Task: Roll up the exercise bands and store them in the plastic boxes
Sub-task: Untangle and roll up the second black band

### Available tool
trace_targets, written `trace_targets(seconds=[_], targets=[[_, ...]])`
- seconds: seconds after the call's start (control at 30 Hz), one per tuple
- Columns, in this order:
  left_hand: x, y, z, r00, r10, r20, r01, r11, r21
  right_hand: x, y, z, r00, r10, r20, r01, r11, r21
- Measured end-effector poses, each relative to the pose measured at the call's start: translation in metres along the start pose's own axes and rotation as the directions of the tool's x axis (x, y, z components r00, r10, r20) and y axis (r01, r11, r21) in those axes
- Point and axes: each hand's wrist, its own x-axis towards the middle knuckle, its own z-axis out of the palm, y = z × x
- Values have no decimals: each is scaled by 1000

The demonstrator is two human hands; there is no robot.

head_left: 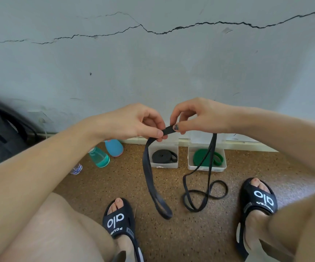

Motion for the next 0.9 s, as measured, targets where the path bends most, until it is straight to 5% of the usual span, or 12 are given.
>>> trace_targets(seconds=[0.53,0.9], targets=[[-3,2,1,999,-39,30,41,995,-86,1,-6,7,997,73,38,-72,997,-19],[-1,3,4,999,31,-26,-33,996,-79,6,-3,8,991,114,70,-127,968,216]])
